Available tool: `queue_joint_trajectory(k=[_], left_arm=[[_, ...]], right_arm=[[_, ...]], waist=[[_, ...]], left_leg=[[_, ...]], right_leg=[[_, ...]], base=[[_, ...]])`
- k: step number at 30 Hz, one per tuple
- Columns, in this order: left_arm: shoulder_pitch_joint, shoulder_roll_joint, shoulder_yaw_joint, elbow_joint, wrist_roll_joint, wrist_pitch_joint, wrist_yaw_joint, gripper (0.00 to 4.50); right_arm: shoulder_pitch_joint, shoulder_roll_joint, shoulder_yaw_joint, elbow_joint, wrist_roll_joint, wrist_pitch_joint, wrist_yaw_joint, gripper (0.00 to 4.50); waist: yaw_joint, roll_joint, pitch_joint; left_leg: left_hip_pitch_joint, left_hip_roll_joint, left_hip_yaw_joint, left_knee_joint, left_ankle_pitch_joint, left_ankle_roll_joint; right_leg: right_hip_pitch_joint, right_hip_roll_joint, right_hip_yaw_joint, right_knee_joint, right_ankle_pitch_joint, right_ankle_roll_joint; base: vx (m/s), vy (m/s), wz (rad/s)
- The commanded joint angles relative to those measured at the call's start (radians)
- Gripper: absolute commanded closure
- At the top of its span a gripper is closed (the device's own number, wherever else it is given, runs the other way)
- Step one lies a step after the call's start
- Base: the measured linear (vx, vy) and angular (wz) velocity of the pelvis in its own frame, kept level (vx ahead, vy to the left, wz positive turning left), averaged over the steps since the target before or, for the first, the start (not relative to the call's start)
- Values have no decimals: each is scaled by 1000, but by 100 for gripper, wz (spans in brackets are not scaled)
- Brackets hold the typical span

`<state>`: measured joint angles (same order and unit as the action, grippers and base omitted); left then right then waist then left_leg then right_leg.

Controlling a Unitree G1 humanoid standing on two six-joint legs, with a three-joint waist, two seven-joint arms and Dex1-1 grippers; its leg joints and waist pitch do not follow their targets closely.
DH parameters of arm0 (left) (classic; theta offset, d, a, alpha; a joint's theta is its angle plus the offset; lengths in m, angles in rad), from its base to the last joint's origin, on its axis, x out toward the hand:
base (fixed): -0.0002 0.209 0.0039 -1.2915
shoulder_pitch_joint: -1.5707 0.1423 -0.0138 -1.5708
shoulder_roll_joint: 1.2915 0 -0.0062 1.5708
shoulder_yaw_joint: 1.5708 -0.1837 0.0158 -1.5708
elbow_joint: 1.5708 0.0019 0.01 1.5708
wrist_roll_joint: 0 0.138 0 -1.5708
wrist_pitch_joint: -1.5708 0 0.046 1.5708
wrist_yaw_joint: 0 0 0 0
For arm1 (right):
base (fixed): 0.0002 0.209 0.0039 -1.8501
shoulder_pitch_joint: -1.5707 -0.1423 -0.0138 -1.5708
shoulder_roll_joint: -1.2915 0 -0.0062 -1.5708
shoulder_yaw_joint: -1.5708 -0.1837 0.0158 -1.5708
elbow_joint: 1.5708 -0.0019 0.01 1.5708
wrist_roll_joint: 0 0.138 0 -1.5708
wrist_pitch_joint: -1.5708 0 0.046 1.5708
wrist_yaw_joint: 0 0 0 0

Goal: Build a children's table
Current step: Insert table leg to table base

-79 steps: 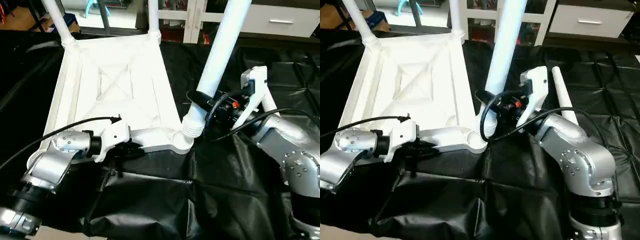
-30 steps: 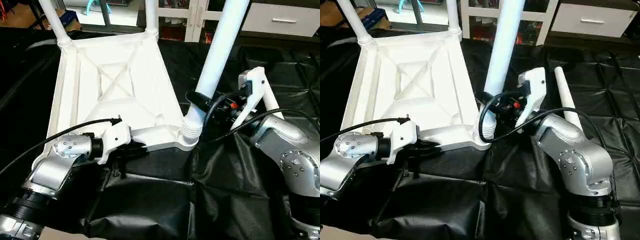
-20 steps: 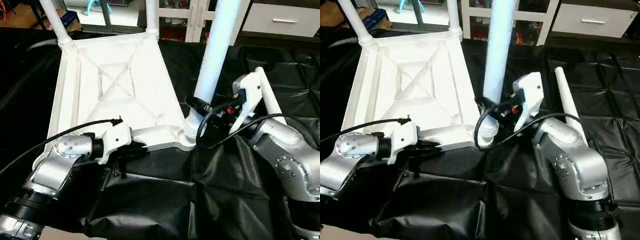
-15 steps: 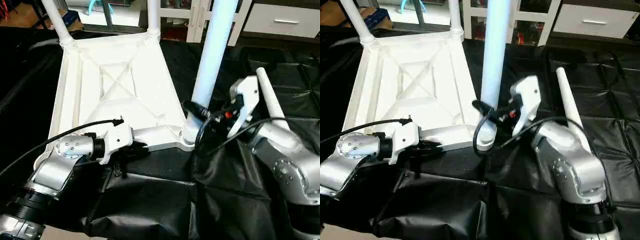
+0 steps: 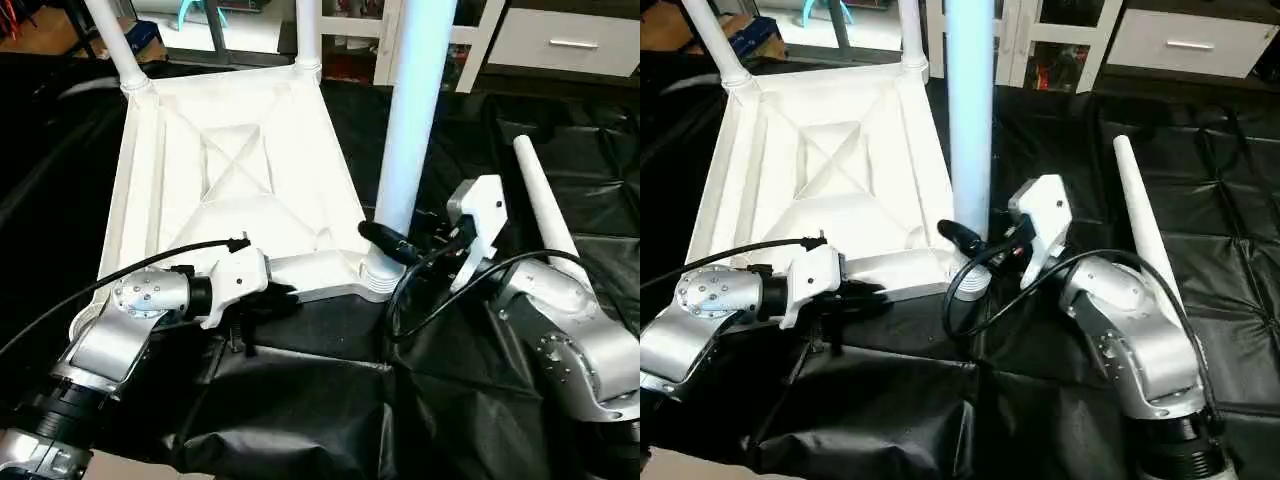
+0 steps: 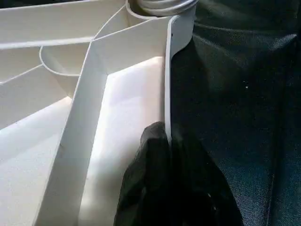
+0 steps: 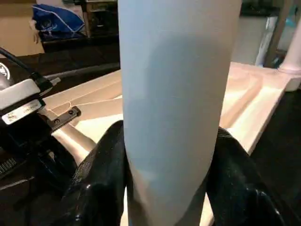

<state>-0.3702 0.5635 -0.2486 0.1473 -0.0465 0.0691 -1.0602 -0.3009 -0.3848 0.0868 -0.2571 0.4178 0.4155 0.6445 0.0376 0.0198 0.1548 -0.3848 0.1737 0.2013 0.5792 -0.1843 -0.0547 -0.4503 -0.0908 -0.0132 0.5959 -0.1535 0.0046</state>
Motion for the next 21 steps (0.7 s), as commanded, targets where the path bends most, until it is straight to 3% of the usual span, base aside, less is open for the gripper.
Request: queue_joint_trajectory(k=[1,7,16,21], left_arm=[[24,-8,-29,29,29,23,31,450],[33,-9,-29,20,32,25,29,450],[40,-7,-33,8,24,34,12,450],[39,-4,-35,5,32,33,15,450]], right_arm=[[18,3,25,22,-21,-33,20,267],[10,-3,48,66,-70,-100,47,267],[2,-13,48,117,-95,-159,70,267],[10,-16,56,132,-106,-184,91,267]], waist=[[-2,-14,-60],[-6,-16,-55],[-6,-16,-54],[-7,-17,-50]], left_leg=[[18,42,-15,-75,-194,58],[17,42,-18,-81,-234,48],[17,43,-17,-81,-223,59],[16,45,-18,-85,-248,56]], right_leg=[[47,-36,31,-67,-252,-197],[44,-37,32,-74,-315,-175],[45,-37,32,-73,-280,-185],[43,-37,33,-78,-322,-177]], base=[[0,0,0],[0,0,0],[0,0,0],[0,0,0]])
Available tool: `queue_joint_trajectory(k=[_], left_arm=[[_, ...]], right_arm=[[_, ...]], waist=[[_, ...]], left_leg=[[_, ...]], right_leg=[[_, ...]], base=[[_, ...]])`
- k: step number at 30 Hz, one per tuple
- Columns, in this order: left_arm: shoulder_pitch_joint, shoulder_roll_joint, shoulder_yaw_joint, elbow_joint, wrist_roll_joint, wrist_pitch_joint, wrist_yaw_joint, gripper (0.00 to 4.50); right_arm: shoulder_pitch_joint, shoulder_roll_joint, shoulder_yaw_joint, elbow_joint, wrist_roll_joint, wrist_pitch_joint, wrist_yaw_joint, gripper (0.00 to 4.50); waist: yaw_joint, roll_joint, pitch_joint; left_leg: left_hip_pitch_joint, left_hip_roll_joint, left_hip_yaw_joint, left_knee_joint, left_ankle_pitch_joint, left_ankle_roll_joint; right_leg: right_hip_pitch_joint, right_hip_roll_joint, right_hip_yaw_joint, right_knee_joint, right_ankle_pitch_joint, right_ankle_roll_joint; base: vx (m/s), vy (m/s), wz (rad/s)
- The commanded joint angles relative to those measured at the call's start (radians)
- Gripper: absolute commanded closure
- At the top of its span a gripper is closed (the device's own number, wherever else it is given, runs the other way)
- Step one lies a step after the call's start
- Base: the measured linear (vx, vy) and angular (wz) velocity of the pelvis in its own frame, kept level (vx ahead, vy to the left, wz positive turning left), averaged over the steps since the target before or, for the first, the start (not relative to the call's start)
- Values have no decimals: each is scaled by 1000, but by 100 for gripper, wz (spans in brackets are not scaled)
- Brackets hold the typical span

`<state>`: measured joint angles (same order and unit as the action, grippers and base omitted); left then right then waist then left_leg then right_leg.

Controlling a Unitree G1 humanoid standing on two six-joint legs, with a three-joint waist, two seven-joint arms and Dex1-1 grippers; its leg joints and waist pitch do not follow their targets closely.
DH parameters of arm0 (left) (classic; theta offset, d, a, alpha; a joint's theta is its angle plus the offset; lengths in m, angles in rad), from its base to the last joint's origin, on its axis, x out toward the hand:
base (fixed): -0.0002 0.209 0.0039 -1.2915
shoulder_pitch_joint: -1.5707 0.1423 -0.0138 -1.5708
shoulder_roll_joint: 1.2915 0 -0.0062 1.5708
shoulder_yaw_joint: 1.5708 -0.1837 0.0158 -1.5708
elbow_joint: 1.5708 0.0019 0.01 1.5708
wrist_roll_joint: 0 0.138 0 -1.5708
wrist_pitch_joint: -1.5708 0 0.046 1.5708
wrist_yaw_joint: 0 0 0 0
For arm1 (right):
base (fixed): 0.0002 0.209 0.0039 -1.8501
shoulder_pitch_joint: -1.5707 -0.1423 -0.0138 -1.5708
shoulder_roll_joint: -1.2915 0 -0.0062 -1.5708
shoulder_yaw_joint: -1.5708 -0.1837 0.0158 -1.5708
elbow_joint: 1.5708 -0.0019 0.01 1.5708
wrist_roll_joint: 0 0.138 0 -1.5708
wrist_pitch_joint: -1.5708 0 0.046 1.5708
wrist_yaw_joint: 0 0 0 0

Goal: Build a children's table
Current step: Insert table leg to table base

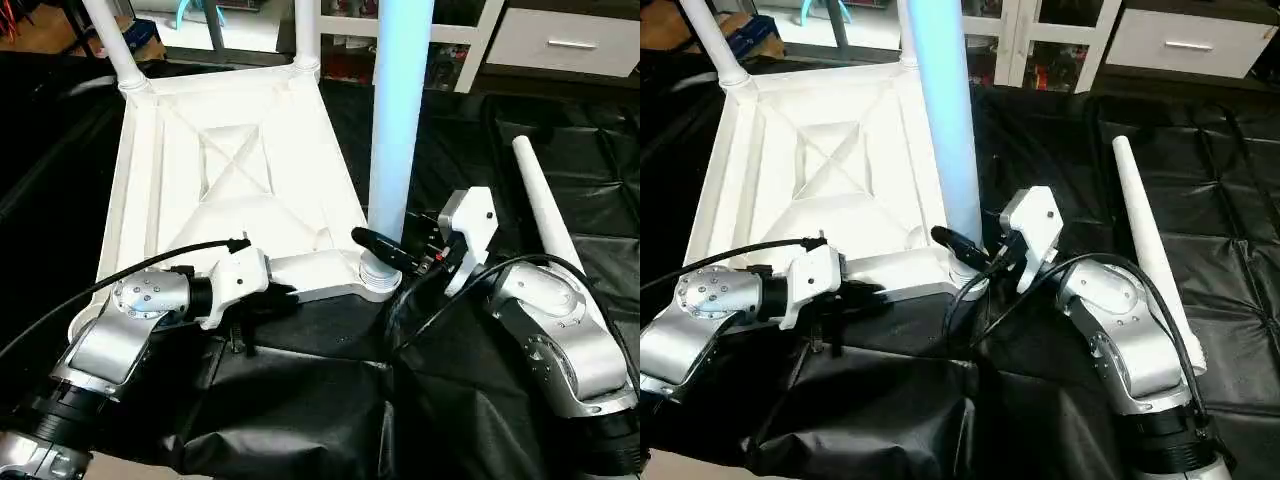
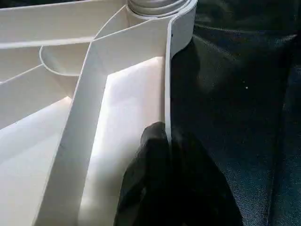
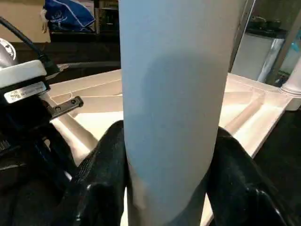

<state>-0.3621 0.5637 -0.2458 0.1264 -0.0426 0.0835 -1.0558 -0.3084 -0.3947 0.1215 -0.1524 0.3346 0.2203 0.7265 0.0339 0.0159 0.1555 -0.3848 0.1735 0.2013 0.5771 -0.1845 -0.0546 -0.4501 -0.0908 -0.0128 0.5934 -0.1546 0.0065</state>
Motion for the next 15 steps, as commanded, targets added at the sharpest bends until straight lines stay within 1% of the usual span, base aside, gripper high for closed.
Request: queue_joint_trajectory(k=[1,5,6,9,11,13,15], left_arm=[[30,-4,-39,27,33,16,14,450],[29,-3,-40,29,42,13,21,450],[29,-3,-41,30,44,11,23,450],[28,-4,-44,34,51,7,27,450],[27,-5,-45,37,55,3,30,450],[27,-5,-45,37,56,3,30,450],[27,-5,-46,38,58,2,30,450]], right_arm=[[18,-6,21,29,-23,10,12,267],[18,-1,25,24,-2,17,31,267],[19,-3,31,18,6,24,42,267],[23,-10,50,3,26,44,80,267],[21,-14,71,-6,45,73,113,267],[19,-11,72,-5,47,75,114,267],[15,-3,68,-2,54,83,108,267]], waist=[[-4,-12,-51],[-3,-15,-50],[-4,-16,-50],[-3,-15,-50],[-2,-16,-52],[-2,-15,-52],[-2,-19,-54]], left_leg=[[17,45,-19,-84,-250,54],[17,45,-19,-85,-255,54],[17,46,-19,-85,-255,54],[18,46,-19,-85,-257,54],[17,46,-18,-84,-245,59],[17,47,-18,-85,-244,60],[16,46,-17,-84,-238,60]], right_leg=[[41,-37,32,-76,-324,-177],[41,-37,33,-77,-333,-171],[41,-38,33,-78,-334,-171],[40,-38,33,-78,-332,-172],[42,-37,33,-76,-314,-176],[41,-38,33,-76,-311,-179],[42,-38,33,-75,-306,-181]], base=[[0,0,0],[0,0,0],[0,0,0],[0,0,0],[0,0,0],[0,0,0],[0,0,0]])
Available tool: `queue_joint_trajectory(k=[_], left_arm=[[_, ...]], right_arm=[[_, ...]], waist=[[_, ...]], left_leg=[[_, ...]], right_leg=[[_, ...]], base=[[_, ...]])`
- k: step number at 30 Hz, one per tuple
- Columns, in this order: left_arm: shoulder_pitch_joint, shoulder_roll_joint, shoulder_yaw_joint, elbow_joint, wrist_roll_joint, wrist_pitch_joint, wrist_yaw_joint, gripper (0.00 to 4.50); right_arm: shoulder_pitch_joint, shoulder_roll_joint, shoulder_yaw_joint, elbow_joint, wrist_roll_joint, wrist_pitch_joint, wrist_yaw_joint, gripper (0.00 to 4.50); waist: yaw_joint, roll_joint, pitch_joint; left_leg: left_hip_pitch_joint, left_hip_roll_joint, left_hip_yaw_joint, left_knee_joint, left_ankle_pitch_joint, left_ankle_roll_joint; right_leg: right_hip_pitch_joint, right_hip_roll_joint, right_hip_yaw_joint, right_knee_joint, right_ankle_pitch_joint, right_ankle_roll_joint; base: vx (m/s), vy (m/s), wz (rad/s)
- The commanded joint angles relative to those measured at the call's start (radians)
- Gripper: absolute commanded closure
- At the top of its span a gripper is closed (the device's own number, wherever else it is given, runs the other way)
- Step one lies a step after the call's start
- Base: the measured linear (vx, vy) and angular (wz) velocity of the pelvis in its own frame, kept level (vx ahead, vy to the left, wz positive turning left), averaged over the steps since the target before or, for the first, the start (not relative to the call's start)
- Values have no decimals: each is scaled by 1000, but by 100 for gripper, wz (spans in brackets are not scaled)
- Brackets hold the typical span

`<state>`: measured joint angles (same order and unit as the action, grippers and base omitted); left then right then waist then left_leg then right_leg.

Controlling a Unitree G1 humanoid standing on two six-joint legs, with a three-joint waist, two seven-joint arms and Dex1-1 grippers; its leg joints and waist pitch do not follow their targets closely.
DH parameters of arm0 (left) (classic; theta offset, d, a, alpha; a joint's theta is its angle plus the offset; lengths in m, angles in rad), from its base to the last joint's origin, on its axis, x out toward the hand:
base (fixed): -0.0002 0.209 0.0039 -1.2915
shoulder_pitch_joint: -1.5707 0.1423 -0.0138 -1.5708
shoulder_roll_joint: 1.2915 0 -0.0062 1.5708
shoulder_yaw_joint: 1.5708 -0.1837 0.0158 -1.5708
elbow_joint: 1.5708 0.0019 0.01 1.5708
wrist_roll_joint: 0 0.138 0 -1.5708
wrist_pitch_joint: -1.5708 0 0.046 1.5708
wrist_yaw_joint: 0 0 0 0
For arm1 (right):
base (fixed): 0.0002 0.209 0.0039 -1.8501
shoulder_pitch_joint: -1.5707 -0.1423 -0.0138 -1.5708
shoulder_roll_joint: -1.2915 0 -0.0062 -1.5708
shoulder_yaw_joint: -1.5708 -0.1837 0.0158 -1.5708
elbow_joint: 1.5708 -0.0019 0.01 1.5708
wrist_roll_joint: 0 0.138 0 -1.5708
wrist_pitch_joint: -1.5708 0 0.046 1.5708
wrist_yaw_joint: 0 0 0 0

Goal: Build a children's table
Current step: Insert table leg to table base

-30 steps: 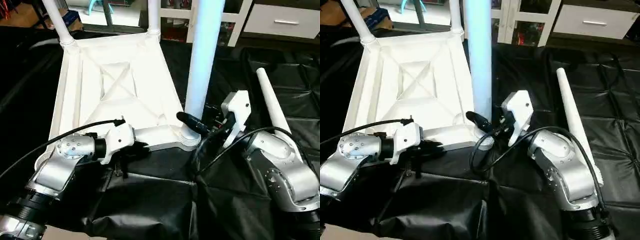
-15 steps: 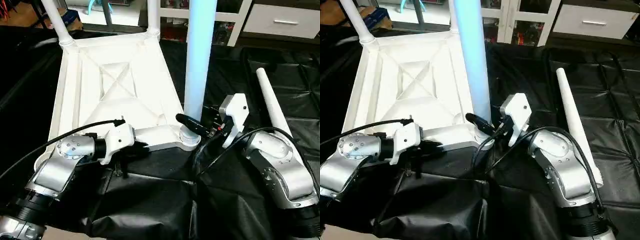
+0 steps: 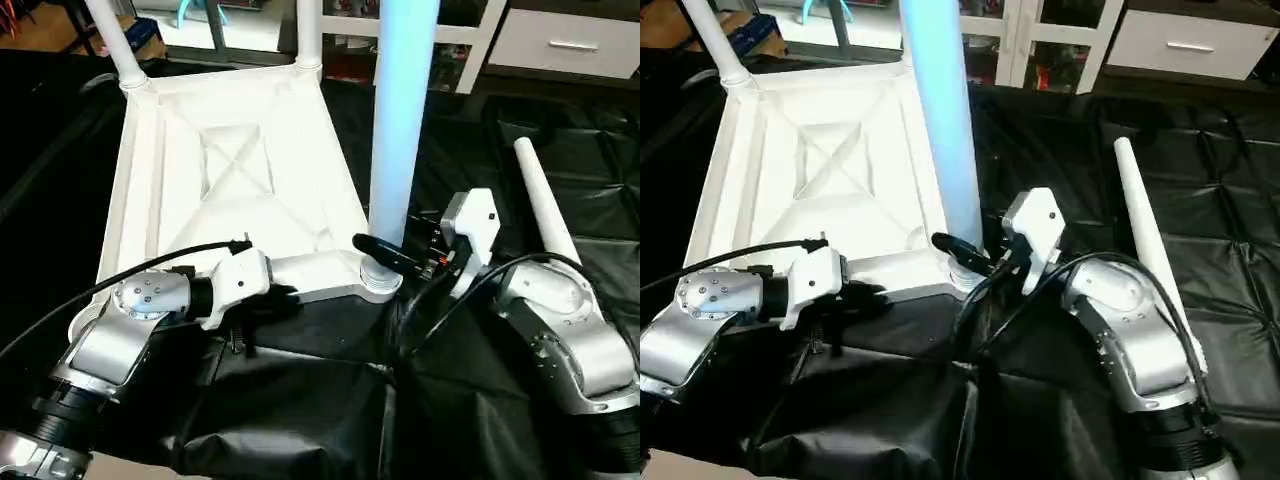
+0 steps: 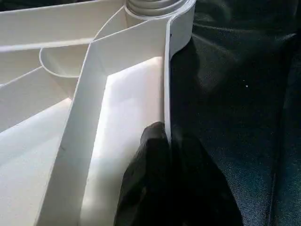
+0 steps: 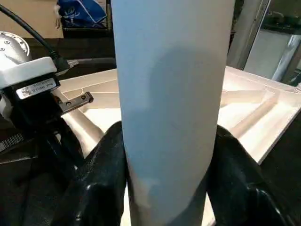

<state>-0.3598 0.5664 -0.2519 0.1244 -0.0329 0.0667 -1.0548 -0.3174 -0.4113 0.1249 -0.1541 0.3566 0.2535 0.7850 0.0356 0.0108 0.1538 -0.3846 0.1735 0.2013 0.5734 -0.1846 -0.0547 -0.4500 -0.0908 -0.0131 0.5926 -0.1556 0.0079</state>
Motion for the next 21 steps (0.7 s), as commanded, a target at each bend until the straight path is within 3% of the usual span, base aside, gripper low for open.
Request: queue_joint_trajectory(k=[1,6,10,14,21], left_arm=[[24,-8,-40,41,50,17,30,450],[26,-6,-44,42,54,15,30,450],[26,-5,-46,45,56,12,30,450],[27,-8,-45,46,58,9,33,450],[28,-8,-41,50,61,7,35,450]], right_arm=[[21,20,61,4,38,57,46,267],[-2,51,25,64,85,115,34,267],[-15,52,26,109,69,116,41,267],[-46,104,-38,160,86,130,-31,267],[-39,112,-97,199,110,145,-68,268]], waist=[[-3,-12,-52],[-4,-11,-53],[-4,-13,-56],[-5,-15,-58],[-4,-14,-55]], left_leg=[[16,46,-18,-81,-239,59],[18,47,-19,-83,-259,51],[19,47,-18,-82,-254,41],[18,47,-18,-84,-258,36],[19,47,-17,-86,-269,26]], right_leg=[[42,-38,33,-75,-310,-182],[41,-40,34,-78,-338,-183],[41,-38,33,-77,-320,-184],[40,-38,33,-75,-316,-189],[39,-37,34,-78,-321,-185]], base=[[0,0,0],[0,0,0],[0,0,0],[0,0,0],[0,0,0]])
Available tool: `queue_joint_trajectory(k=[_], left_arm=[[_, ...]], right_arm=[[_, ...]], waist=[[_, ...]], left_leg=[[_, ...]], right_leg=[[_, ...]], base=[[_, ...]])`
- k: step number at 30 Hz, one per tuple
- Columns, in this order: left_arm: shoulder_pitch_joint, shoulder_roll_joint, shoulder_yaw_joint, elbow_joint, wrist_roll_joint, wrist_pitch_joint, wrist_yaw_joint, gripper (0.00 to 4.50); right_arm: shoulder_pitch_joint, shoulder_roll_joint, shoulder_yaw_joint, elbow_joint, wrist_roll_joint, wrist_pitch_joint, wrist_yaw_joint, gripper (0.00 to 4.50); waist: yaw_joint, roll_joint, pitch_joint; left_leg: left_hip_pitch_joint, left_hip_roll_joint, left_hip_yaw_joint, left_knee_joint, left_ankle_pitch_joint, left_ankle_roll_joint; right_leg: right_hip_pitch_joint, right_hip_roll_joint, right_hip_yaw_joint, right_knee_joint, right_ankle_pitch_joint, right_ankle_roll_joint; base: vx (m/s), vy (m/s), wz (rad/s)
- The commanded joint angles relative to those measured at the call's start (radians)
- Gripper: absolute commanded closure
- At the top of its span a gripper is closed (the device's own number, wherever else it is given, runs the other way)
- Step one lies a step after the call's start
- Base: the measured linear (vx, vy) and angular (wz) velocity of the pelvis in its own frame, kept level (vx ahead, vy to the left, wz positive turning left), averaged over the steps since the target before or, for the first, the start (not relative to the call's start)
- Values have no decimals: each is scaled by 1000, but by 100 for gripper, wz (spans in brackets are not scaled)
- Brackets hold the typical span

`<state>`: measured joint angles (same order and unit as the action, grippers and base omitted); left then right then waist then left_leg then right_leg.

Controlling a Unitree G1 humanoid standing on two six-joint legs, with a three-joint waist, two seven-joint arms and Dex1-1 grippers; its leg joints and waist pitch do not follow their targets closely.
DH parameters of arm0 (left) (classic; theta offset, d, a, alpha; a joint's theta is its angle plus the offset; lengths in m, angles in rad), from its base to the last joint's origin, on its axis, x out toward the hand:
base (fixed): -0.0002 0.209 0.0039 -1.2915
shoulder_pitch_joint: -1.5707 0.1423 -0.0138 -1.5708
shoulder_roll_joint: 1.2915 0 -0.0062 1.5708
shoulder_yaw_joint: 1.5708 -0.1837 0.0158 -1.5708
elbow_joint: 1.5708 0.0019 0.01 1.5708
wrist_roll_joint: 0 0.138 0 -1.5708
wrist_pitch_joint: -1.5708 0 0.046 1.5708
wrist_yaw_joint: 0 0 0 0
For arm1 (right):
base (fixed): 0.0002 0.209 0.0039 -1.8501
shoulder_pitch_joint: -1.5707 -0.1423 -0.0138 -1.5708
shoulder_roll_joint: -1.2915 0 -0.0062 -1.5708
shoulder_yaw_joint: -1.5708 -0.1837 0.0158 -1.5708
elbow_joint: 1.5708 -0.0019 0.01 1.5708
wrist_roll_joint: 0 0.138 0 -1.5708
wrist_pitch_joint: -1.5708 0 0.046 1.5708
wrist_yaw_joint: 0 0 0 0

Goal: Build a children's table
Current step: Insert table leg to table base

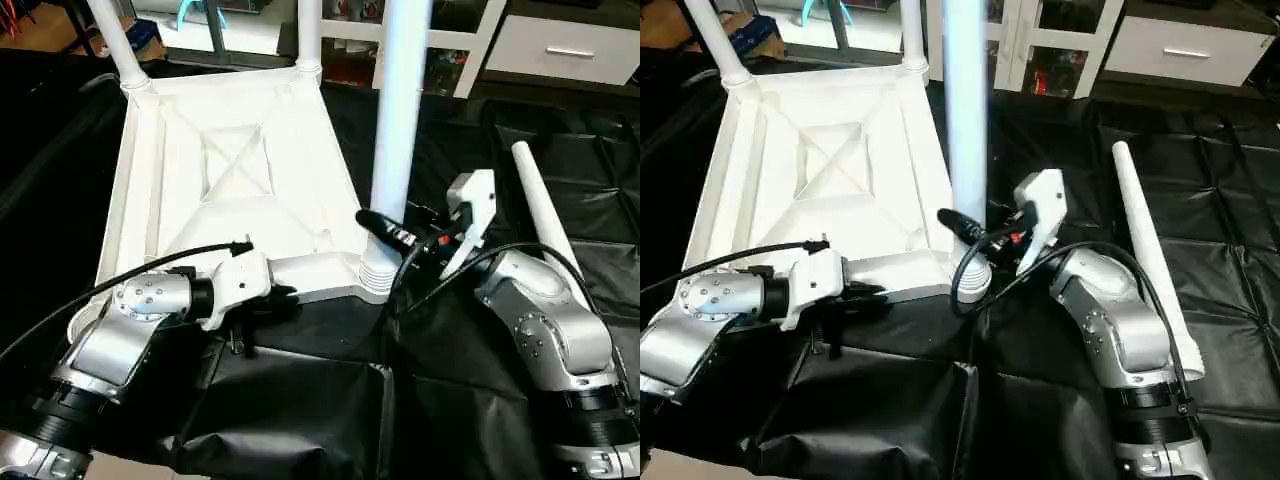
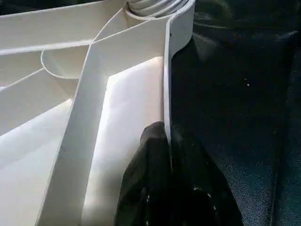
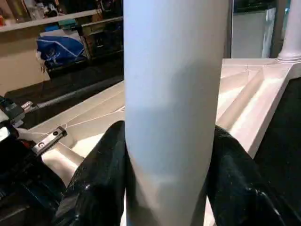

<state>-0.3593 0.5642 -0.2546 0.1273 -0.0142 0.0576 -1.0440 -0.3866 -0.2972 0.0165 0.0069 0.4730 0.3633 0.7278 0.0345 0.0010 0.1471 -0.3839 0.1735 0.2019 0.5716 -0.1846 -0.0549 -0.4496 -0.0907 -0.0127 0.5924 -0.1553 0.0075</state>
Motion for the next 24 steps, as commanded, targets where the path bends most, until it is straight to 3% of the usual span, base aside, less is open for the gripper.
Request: queue_joint_trajectory(k=[1,7,12,15,21,24], left_arm=[[27,-6,-38,47,42,16,24,450],[28,-6,-35,45,43,14,31,450],[24,-9,-32,46,43,13,34,450],[20,-11,-32,50,44,12,35,450],[9,-15,-31,59,46,9,41,450],[6,-16,-32,63,47,9,43,450]], right_arm=[[30,-2,12,38,-6,35,-10,268],[78,-9,-11,5,-13,34,-14,268],[128,-9,-48,-29,0,5,-41,268],[164,-1,-66,-56,6,-6,-53,268],[243,17,-56,-101,-11,-66,-65,268],[270,26,-41,-126,-10,-71,-70,268]], waist=[[-2,-5,-48],[0,-4,-48],[4,0,-49],[3,2,-49],[6,2,-46],[6,2,-46]], left_leg=[[18,47,-18,-85,-272,26],[21,49,-18,-87,-279,21],[28,50,-13,-88,-253,31],[23,50,-15,-91,-242,34],[24,50,-17,-96,-299,20],[24,51,-18,-97,-291,18]], right_leg=[[38,-37,33,-78,-328,-181],[35,-37,34,-81,-340,-167],[35,-35,32,-81,-274,-185],[41,-35,30,-79,-253,-191],[38,-40,33,-90,-347,-160],[38,-38,33,-89,-330,-157]], base=[[0,0,0],[0,0,0],[0,0,0],[0,0,0],[0,0,0],[0,0,0]])
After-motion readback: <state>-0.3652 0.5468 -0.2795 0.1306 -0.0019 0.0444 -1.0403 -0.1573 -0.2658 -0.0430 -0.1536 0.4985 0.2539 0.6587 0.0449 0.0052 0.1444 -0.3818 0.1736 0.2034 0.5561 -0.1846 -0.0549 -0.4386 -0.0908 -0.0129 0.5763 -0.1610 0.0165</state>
